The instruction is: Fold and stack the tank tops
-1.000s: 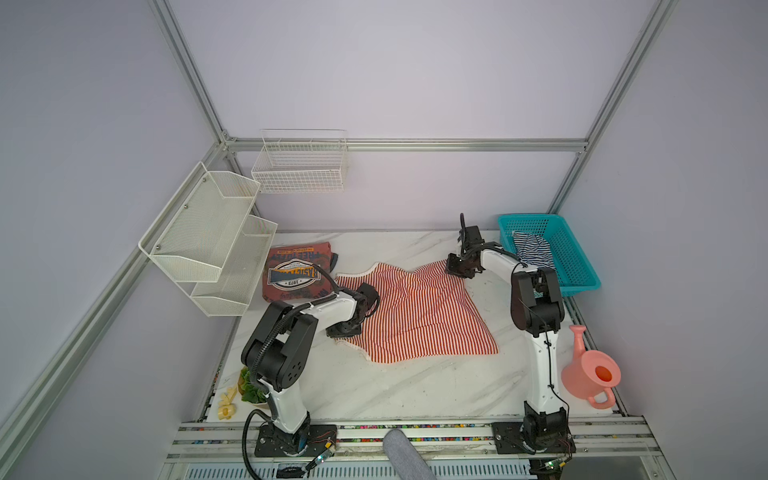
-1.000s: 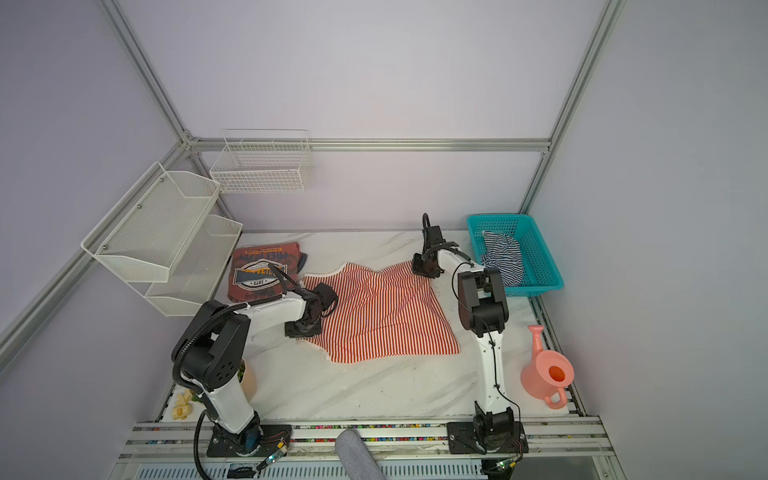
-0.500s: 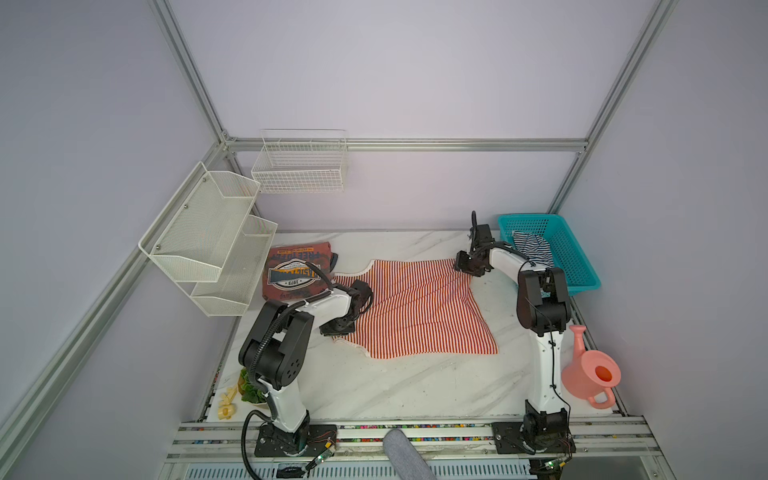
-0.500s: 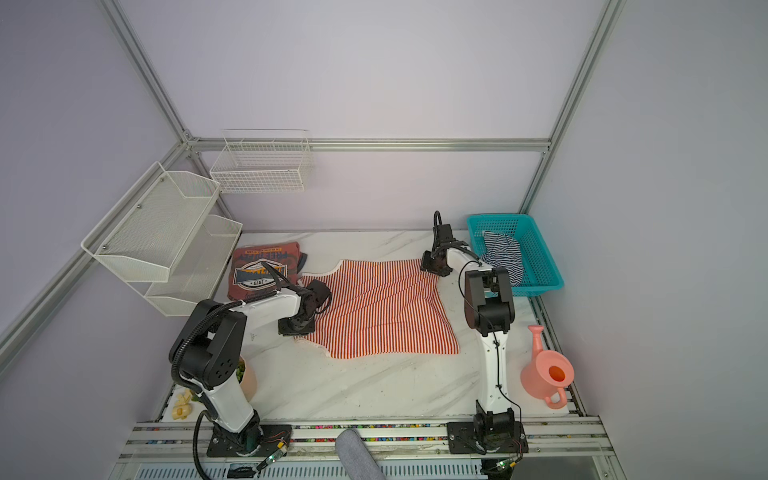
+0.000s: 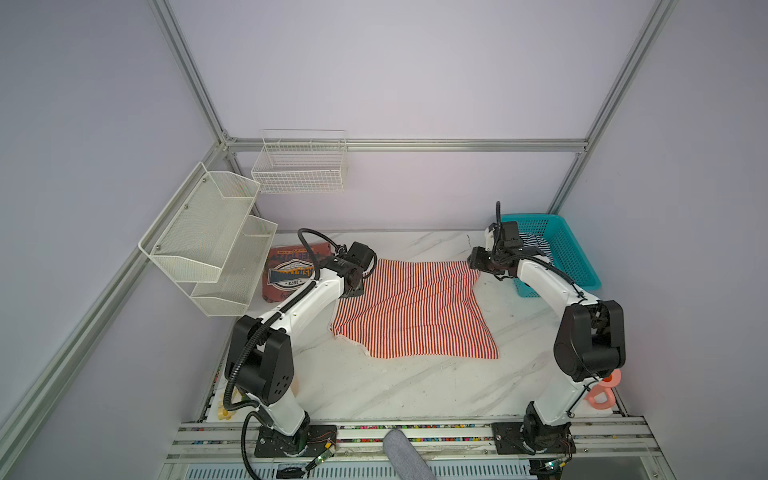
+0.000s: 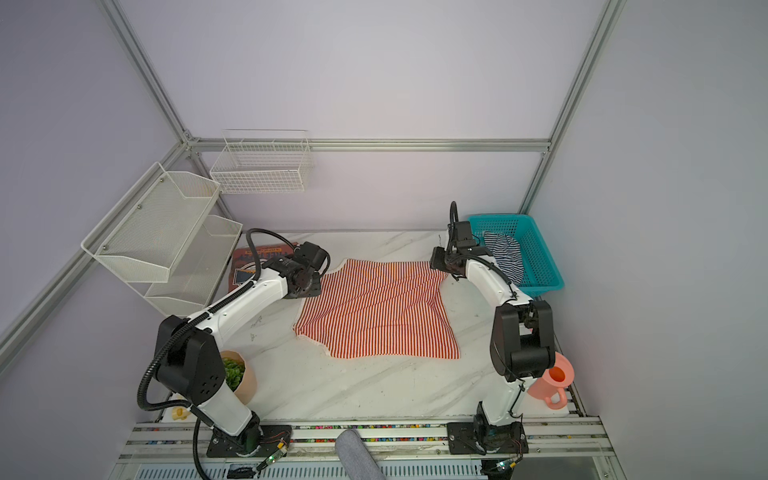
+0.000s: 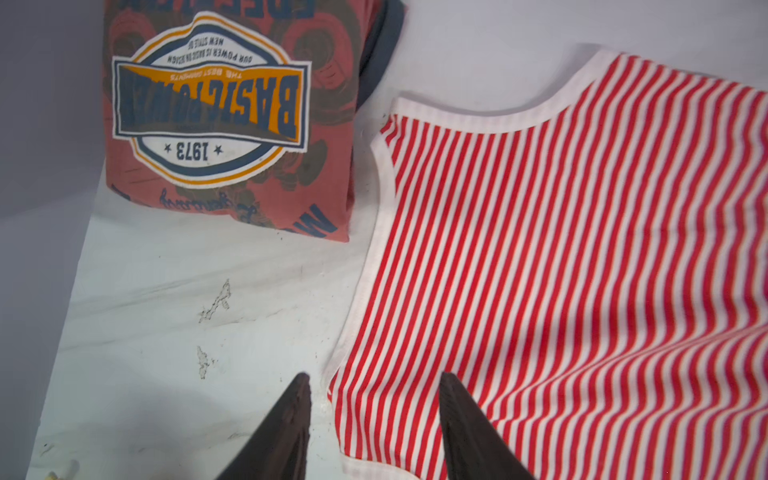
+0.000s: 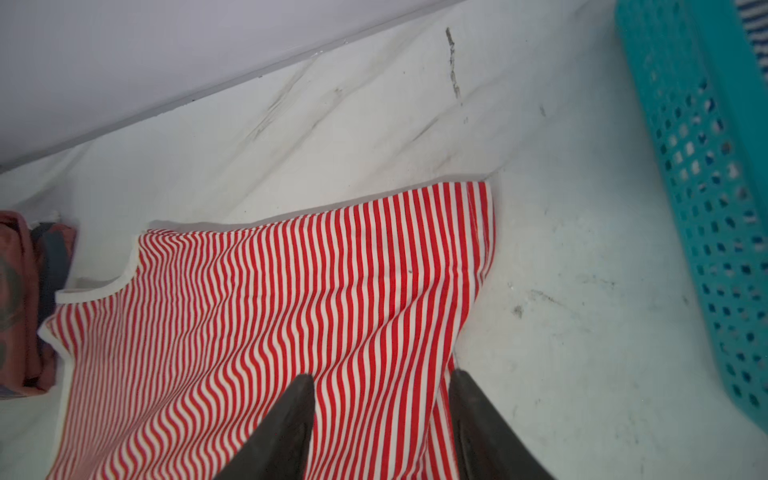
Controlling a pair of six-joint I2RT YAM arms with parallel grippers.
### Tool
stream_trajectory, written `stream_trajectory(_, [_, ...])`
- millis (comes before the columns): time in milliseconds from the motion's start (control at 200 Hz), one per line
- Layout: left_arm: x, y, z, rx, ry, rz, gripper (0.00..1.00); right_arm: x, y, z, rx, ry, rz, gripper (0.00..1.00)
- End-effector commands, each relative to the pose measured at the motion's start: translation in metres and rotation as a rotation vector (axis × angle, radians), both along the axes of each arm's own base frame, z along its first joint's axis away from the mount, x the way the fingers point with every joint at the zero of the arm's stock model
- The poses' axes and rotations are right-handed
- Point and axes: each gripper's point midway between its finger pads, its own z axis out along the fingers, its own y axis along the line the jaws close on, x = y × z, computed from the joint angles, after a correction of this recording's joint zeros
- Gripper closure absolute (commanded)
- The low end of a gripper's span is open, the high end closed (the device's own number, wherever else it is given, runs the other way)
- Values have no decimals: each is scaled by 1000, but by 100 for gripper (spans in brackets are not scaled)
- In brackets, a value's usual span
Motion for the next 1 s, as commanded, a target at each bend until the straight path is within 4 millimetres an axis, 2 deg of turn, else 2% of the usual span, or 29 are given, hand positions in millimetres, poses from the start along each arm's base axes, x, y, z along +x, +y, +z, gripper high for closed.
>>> stream_trajectory(0, [29,-32,20,-71,-50,-90,51,-35,-6,-39,-33,116,-23,64])
stream_trajectory(75, [45,-47,17,-92,-50,-120,52,-52,-7,-52,-31,145,-37,85])
stream_trajectory(125, [55,-57,15,-111,-54,-139,52,-62,-6,-58,-24,161,-42,89])
stream_trajectory(290, [89,-89,3,-168,-56,-209,54,-85,-4,-78,-21,205,-54,90])
stream_trajectory(545, [118,-116,-45,-196,14,-240,55,-102,0,-117,-28,295,-46,82])
stream_trajectory(630, [124,-116,-61,-185,29,-223,55,-107,-2,-129,-44,324,-53,79])
stream_trajectory(770, [131,-101,-82,-139,38,-148,54,-116,-9,-142,-78,364,-74,78])
stream_trajectory(995, [129,-78,-111,-122,94,-89,54,-137,-24,-156,-130,425,-127,78])
